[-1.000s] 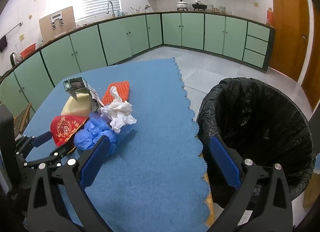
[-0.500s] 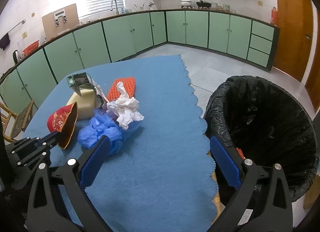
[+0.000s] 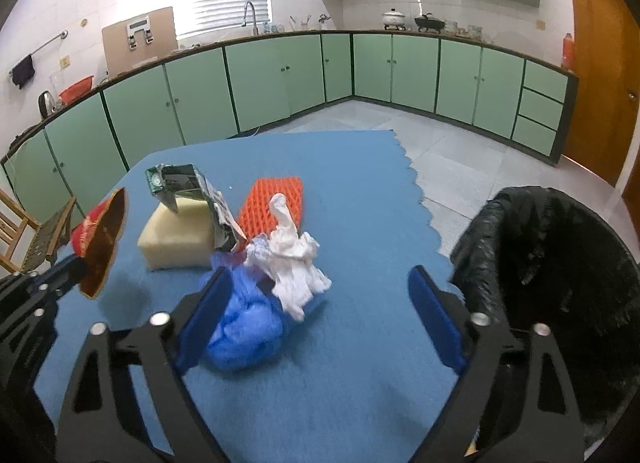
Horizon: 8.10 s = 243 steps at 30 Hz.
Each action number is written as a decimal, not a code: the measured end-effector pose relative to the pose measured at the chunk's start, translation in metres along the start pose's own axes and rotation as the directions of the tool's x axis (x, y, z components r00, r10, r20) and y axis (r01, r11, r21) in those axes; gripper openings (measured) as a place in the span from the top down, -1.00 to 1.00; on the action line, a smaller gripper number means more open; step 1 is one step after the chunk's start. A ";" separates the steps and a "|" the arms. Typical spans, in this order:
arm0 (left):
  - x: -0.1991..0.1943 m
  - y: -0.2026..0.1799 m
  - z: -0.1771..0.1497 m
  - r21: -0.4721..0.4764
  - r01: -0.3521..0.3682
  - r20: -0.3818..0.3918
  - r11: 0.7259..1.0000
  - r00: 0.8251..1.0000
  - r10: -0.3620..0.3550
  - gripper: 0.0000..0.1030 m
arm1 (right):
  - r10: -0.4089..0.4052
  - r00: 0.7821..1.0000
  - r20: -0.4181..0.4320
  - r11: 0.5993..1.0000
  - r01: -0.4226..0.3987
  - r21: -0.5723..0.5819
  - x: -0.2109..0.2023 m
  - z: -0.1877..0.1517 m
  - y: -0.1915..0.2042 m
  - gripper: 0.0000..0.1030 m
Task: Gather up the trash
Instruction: 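Grasp the red snack packet with the left tool, then grasp the white tissue with the right tool while the left tool holds the red packet, then carry the packet and tissue over the bin and open both tools, then grasp the blue plastic gloves with the right tool, then grasp the green milk carton with the left tool while the right tool holds the gloves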
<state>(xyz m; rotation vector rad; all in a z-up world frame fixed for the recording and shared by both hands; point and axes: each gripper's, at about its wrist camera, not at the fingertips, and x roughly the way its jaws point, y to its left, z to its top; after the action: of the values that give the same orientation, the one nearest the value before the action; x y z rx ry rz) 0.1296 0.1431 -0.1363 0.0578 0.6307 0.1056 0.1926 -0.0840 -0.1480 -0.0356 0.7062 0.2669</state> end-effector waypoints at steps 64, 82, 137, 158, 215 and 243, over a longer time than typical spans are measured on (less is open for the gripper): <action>-0.088 -0.080 0.067 0.036 0.230 0.111 0.973 0.966 -0.233 0.95 | 0.100 0.970 0.220 0.995 -0.102 -0.005 -0.161 0.044 -0.061 0.93; -0.072 -0.175 0.084 0.118 0.380 0.088 0.918 0.916 -0.390 0.95 | -0.083 0.972 0.219 0.992 0.060 0.110 -0.176 0.023 -0.163 0.93; -0.027 -0.129 0.049 0.054 0.344 0.014 0.937 0.939 -0.345 -0.36 | -0.217 0.970 0.109 0.944 0.180 0.275 -0.147 -0.036 -0.194 -0.86; -0.028 0.015 0.011 -0.071 0.090 0.016 0.993 0.996 -0.089 -0.37 | 0.005 0.998 0.063 0.998 -0.009 0.059 -0.065 -0.014 -0.018 -0.86; -0.004 -0.006 0.004 -0.057 0.111 -0.025 0.992 0.993 -0.113 -0.36 | 0.181 0.978 -0.099 0.983 -0.179 0.029 -0.023 -0.019 -0.013 0.55; 0.069 -0.077 0.069 -0.068 0.080 -0.018 0.994 0.997 -0.081 -0.37 | 0.125 0.989 -0.074 0.989 -0.118 0.087 0.004 -0.002 -0.078 0.55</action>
<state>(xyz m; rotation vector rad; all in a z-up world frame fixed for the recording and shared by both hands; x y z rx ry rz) 0.2319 0.0729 -0.1274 -0.0339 0.6487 0.0498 0.2139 -0.1583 -0.1565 0.0759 0.7994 0.3544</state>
